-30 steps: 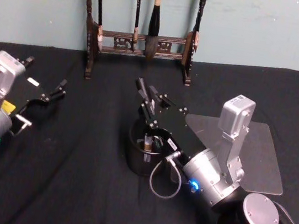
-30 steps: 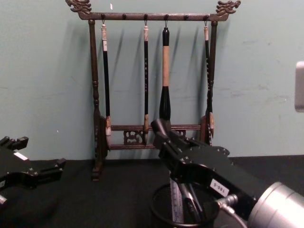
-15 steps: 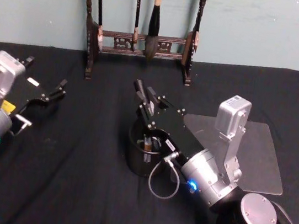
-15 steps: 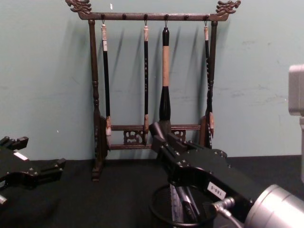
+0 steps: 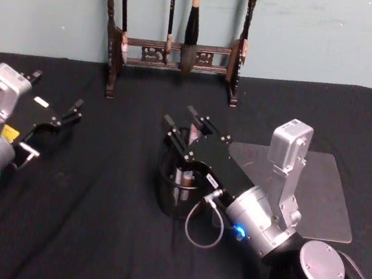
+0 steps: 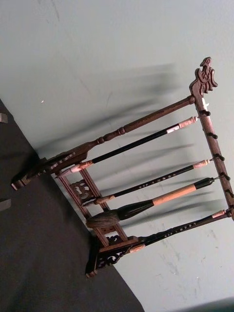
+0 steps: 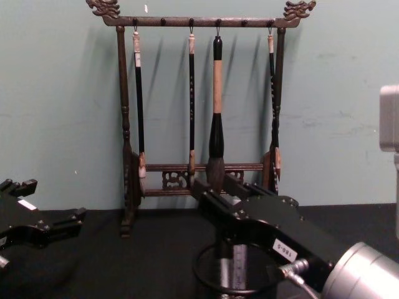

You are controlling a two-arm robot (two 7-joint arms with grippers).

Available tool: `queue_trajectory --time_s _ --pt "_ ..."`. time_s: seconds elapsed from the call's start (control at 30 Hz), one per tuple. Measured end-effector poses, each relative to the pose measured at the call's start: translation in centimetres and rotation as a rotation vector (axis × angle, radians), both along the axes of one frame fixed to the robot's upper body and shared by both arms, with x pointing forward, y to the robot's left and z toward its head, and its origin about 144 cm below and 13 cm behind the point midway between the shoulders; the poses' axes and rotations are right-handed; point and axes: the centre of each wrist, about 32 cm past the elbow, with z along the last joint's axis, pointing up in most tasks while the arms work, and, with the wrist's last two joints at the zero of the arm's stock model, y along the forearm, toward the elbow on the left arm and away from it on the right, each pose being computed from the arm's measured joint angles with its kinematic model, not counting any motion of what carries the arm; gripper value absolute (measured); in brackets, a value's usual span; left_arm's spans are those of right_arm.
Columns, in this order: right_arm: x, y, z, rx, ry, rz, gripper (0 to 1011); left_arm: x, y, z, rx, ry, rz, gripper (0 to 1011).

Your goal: Pick up the water-based marker from the table and place it into the pen holder.

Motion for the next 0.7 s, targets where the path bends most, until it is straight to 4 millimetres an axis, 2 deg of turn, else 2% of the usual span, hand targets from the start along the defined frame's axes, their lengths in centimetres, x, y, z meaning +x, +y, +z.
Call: queue_trajectory --time_s 0.07,0.17,0.53,0.6,0.7 --pt "0.0 0.0 0.0 0.000 0.000 0.000 523 0.0 0.0 0.0 0.000 0.000 0.000 1001" --pt "0.0 0.0 0.0 0.000 0.000 0.000 666 0.0 0.0 0.0 0.000 0.000 0.000 1001" --pt "0.0 0.0 0.2 0.006 -0.003 0.004 969 0.0 0.0 0.0 0.000 0.000 0.000 1001" --pt "0.0 0.0 0.6 0.016 -0.011 0.009 1003 0.0 0.0 0.0 0.000 0.000 0.000 1001" --pt "-0.1 0.0 1.3 0.032 -0.029 0.018 1003 0.0 0.0 0.0 0.000 0.000 0.000 1001"
